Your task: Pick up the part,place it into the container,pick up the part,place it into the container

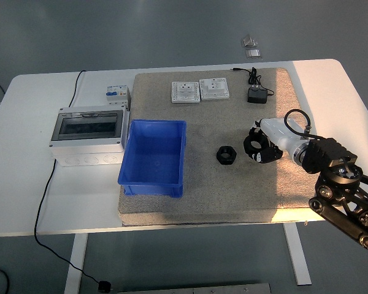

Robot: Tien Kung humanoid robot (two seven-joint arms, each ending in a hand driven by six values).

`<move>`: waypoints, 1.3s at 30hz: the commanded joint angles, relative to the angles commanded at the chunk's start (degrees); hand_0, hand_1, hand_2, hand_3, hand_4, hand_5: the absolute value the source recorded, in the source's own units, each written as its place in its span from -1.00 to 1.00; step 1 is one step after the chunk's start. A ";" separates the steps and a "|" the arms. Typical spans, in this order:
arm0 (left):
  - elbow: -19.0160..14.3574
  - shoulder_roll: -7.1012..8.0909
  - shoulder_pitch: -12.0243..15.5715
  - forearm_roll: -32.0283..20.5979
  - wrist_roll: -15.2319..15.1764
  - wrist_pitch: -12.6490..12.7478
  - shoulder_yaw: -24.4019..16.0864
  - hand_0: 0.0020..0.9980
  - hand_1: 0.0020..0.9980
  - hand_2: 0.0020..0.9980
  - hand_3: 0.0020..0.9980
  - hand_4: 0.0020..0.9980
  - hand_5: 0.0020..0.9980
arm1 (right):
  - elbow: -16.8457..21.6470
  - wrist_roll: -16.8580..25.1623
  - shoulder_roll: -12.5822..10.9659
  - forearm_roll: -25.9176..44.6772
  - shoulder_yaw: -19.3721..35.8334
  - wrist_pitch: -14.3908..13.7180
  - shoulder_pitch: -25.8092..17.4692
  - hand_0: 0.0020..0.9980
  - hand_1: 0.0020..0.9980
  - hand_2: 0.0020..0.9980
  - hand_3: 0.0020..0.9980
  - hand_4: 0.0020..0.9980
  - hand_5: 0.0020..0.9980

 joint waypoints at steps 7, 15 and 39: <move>0.00 0.05 -0.14 0.60 0.11 0.07 -0.37 0.44 0.42 0.39 0.50 0.59 0.38 | -4.15 10.42 6.53 9.31 -7.48 -10.60 7.28 -0.49 -0.28 -0.14 0.01 -0.44 -1.00; 0.00 0.04 -0.41 0.49 0.00 0.24 -0.57 0.44 0.42 0.39 0.50 0.59 0.38 | -7.64 18.11 12.33 9.95 -17.80 -9.56 14.50 -0.35 -0.16 -0.10 0.03 -0.43 -1.00; 0.00 0.20 -0.57 1.19 -0.19 0.58 -1.34 0.44 0.42 0.38 0.48 0.59 0.37 | -11.82 13.85 15.67 1.23 -23.30 -4.65 17.04 0.34 0.62 0.63 0.46 0.12 -0.67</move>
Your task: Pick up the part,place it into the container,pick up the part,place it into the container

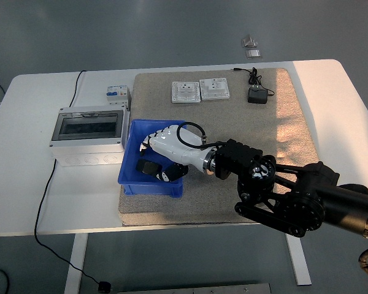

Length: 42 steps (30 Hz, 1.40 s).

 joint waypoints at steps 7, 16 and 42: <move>0.00 0.10 0.07 0.20 -0.08 0.03 -0.07 0.44 0.42 0.38 0.48 0.59 0.37 | 0.90 0.84 -1.66 4.43 4.43 -4.95 -3.06 0.36 0.65 0.65 0.47 0.16 -0.63; 0.00 0.01 0.34 0.07 -0.24 0.06 -0.08 0.44 0.42 0.37 0.48 0.59 0.37 | 4.59 -10.87 -5.58 4.87 13.43 -1.67 -8.98 0.26 0.55 0.64 0.48 0.18 -0.62; 0.00 0.00 0.16 0.23 -0.37 -0.03 -0.02 0.44 0.42 0.37 0.49 0.60 0.37 | 5.61 -28.55 -6.11 0.53 13.69 14.72 -10.16 0.09 0.36 0.63 0.71 0.56 -0.37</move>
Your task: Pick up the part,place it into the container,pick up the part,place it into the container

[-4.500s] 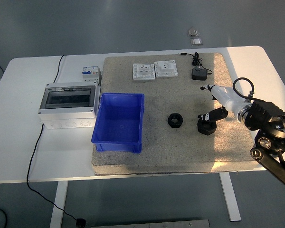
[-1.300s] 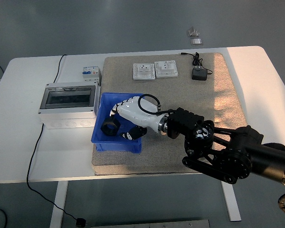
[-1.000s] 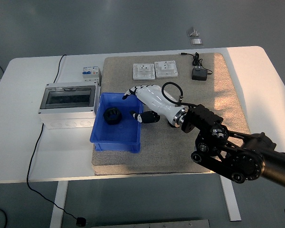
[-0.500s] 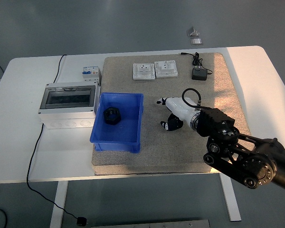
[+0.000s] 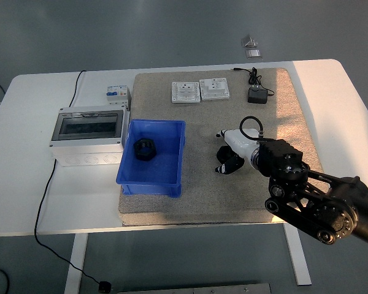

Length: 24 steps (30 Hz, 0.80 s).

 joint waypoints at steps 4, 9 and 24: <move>0.00 0.01 -0.04 0.01 -0.02 -0.01 0.01 0.44 0.42 0.37 0.49 0.60 0.37 | -0.21 0.28 0.01 -1.30 -0.61 0.40 0.03 0.09 0.36 0.63 0.71 0.56 -0.37; 0.00 0.04 -0.10 0.14 -0.05 -0.01 -0.04 0.44 0.42 0.37 0.49 0.60 0.37 | -0.44 0.59 0.02 -3.24 -1.24 0.55 0.09 -0.11 0.05 0.28 0.35 -0.09 -0.78; 0.00 0.05 -0.10 0.10 -0.32 0.23 0.12 0.44 0.42 0.36 0.48 0.60 0.38 | -1.47 5.54 -0.13 -6.01 -1.32 -5.62 0.43 -0.28 -0.22 0.05 0.17 -0.60 -1.00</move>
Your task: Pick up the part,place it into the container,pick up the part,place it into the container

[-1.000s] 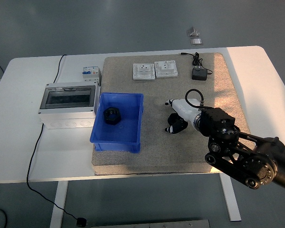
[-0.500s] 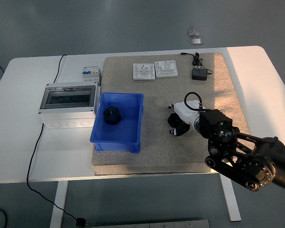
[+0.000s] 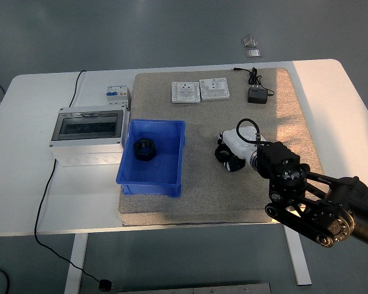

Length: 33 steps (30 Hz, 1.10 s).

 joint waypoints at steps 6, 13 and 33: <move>0.00 0.01 0.06 0.05 -0.06 0.07 -0.06 0.44 0.41 0.36 0.48 0.60 0.38 | 2.14 7.51 0.24 5.58 -0.16 -9.46 1.96 -0.28 -0.22 0.05 0.17 -0.60 -1.00; 0.00 -0.11 -0.02 0.22 -0.01 0.17 -0.24 0.44 0.41 0.36 0.47 0.60 0.39 | 3.07 18.61 2.60 13.86 -7.17 -16.55 6.05 -0.21 -0.16 0.06 0.17 -0.60 -1.00; 0.00 -0.10 -0.24 0.40 -0.38 0.49 -0.63 0.43 0.41 0.36 0.46 0.59 0.39 | 0.51 20.51 4.67 9.30 -10.48 -11.07 6.96 0.74 0.76 0.68 0.53 0.12 -0.42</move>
